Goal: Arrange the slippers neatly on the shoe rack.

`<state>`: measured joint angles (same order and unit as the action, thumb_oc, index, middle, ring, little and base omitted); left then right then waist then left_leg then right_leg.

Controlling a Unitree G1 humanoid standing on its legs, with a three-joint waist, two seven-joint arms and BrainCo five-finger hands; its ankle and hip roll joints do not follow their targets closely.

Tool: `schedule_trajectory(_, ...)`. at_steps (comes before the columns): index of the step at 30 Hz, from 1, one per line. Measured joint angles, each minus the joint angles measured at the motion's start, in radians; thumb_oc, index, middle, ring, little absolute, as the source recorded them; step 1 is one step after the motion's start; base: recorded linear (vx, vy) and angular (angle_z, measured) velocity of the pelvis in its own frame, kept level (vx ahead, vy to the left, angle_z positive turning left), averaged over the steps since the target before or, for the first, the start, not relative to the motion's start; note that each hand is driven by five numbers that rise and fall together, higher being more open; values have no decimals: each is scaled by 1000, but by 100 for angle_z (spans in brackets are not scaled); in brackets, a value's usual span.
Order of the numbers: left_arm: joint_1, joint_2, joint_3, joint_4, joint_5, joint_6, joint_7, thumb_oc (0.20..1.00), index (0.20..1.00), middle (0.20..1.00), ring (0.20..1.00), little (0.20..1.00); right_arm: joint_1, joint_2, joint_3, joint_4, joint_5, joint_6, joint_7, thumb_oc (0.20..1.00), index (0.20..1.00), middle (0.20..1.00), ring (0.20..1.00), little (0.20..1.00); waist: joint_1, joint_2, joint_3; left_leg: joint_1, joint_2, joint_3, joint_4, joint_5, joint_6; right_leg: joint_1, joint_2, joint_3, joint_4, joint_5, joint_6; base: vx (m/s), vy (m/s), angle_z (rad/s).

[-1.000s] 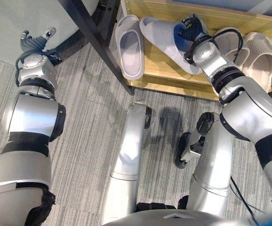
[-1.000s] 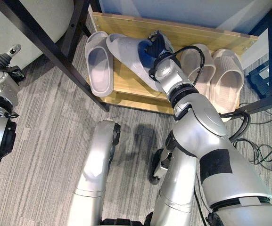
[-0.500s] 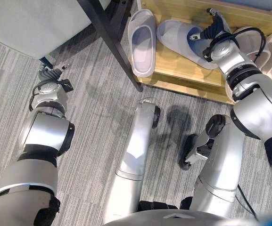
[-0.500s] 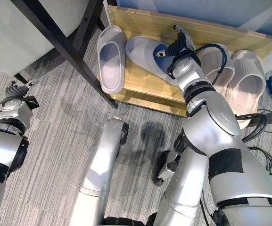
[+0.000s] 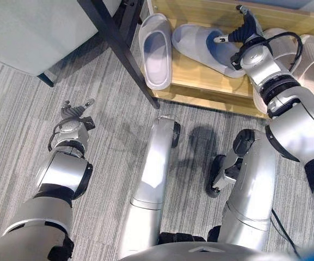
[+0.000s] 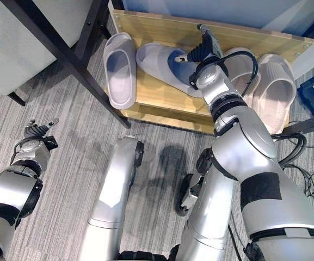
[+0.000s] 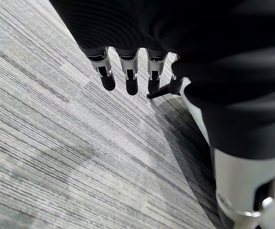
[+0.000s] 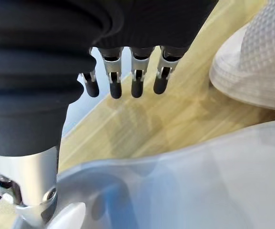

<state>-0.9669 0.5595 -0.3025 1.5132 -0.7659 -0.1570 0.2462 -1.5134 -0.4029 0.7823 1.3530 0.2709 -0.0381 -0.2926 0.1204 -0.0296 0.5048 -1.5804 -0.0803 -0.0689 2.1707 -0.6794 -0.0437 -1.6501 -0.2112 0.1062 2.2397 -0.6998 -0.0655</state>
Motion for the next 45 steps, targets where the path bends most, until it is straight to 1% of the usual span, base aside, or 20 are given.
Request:
schedule_trajectory(2,20,1,11,-17,0,-7,0,1000,1000,1000,1000,1000,16,-1,-14,-27,0,-4,-8,1000,1000,1000,1000,1000,-5,-1,0,1,4,1,11,-1,1,1,4,2,4,6,3,-45,40,-12)
schedule_trajectory(4,76,2,44,-28,-2,-9,0,1000,1000,1000,1000,1000,27,23,-17,-65,-4,-8,-15,1000,1000,1000,1000,1000,-15,-8,4,0,14,2,38,-12,-1,-7,21,10,24,10,11,-55,57,-18)
schedule_trajectory(5,122,7,73,-32,-7,-7,0,1000,1000,1000,1000,1000,29,25,68,-146,-52,-12,-21,1000,1000,1000,1000,1000,-27,-17,7,0,19,-1,55,-16,-6,-13,35,10,31,17,13,-48,54,-25)
schedule_trajectory(6,127,7,73,-28,-8,-5,0,1000,1000,1000,1000,1000,33,28,89,-188,-92,-23,-21,1000,1000,1000,1000,1000,-28,-19,7,-1,29,1,61,-22,-8,-19,41,13,34,19,18,-35,53,-19)
schedule_trajectory(8,113,8,73,-44,-7,-7,0,1000,1000,1000,1000,1000,42,40,85,-203,-129,-32,-22,1000,1000,1000,1000,1000,-30,-20,7,-2,30,1,64,-23,-8,-18,53,15,34,21,24,-22,43,-7)
schedule_trajectory(10,116,27,76,-48,-7,-7,0,1000,1000,1000,1000,1000,76,39,61,-269,-139,-35,-24,1000,1000,1000,1000,1000,-34,-22,7,-3,37,3,73,-32,-6,-19,61,18,38,23,26,-16,39,-11)
schedule_trajectory(11,127,42,109,-68,-7,-8,2,1000,1000,1000,1000,1000,115,31,49,-343,-180,-34,-30,1000,1000,1000,1000,1000,-51,-23,8,-2,44,3,83,-41,-4,-20,68,18,41,22,28,-3,32,-14)
schedule_trajectory(12,130,42,115,-69,-7,-8,3,1000,1000,1000,1000,1000,126,32,49,-359,-193,-35,-33,1000,1000,1000,1000,1000,-58,-22,8,-1,46,4,85,-45,-3,-20,71,19,41,22,29,-1,29,-13)
schedule_trajectory(16,167,36,117,-104,-6,-15,7,1000,1000,1000,1000,1000,151,29,39,-385,-245,-31,-49,1000,1000,1000,1000,1000,-80,-23,9,6,49,4,86,-53,-6,-19,75,20,41,21,31,-1,13,-4)
schedule_trajectory(20,216,-19,149,-123,-5,-31,43,1000,1000,1000,1000,1000,175,29,-27,-396,-296,-30,-80,1000,1000,1000,1000,1000,-80,-23,10,15,58,4,87,-61,-8,-19,86,19,42,20,32,1,9,-6)
schedule_trajectory(22,223,-48,149,-121,1,-30,45,1000,1000,1000,1000,1000,201,30,-27,-397,-320,-22,-86,1000,1000,1000,1000,1000,-79,-23,12,16,58,3,88,-61,-8,-18,86,19,43,20,32,0,0,0)
schedule_trajectory(24,222,-52,149,-125,1,-30,46,1000,1000,1000,1000,1000,226,32,-28,-422,-334,-21,-86,1000,1000,1000,1000,1000,-79,-23,12,18,58,3,88,-61,-8,-17,86,19,43,20,32,0,0,0)
schedule_trajectory(30,200,-57,149,-127,3,-31,84,1000,1000,1000,1000,1000,288,71,-36,-472,-334,-21,-85,1000,1000,1000,1000,1000,-90,-30,16,25,62,3,88,-69,-11,-14,90,19,43,19,32,1,1,-1)
schedule_trajectory(32,191,-74,148,-132,4,-32,91,1000,1000,1000,1000,1000,332,93,-67,-473,-334,-21,-89,1000,1000,1000,1000,1000,-94,-30,16,27,63,3,90,-72,-10,-10,91,19,43,15,34,0,0,0)
schedule_trajectory(34,193,-84,148,-141,12,-33,93,1000,1000,1000,1000,1000,338,115,-72,-487,-338,-22,-103,1000,1000,1000,1000,1000,-105,-30,17,28,63,3,92,-75,-12,-10,94,19,43,15,35,3,5,-2)
schedule_trajectory(36,194,-98,148,-147,13,-34,111,1000,1000,1000,1000,1000,358,138,-114,-498,-334,-23,-111,1000,1000,1000,1000,1000,-109,-30,17,30,63,2,94,-78,-14,-10,98,19,44,14,36,4,5,-5)
schedule_trajectory(39,206,-124,148,-147,13,-34,124,1000,1000,1000,1000,1000,375,161,-139,-513,-332,-23,-127,1000,1000,1000,1000,1000,-112,-30,17,31,65,1,107,-85,-14,-10,101,20,56,11,40,0,-1,-1)
schedule_trajectory(41,206,-127,149,-147,13,-34,125,1000,1000,1000,1000,1000,377,158,-139,-512,-331,-23,-130,1000,1000,1000,1000,1000,-111,-29,18,31,68,1,116,-91,-8,-10,101,22,64,7,41,0,0,0)
schedule_trajectory(43,207,-128,148,-150,14,-34,135,1000,1000,1000,1000,1000,379,168,-138,-515,-331,-23,-131,1000,1000,1000,1000,1000,-112,-29,18,31,68,1,121,-92,-9,-11,103,23,69,6,42,0,0,0)
schedule_trajectory(45,208,-158,147,-156,16,-34,153,1000,1000,1000,1000,1000,379,187,-139,-516,-331,-23,-136,1000,1000,1000,1000,1000,-114,-29,18,31,68,1,125,-94,-13,-14,105,24,73,6,42,0,0,0)
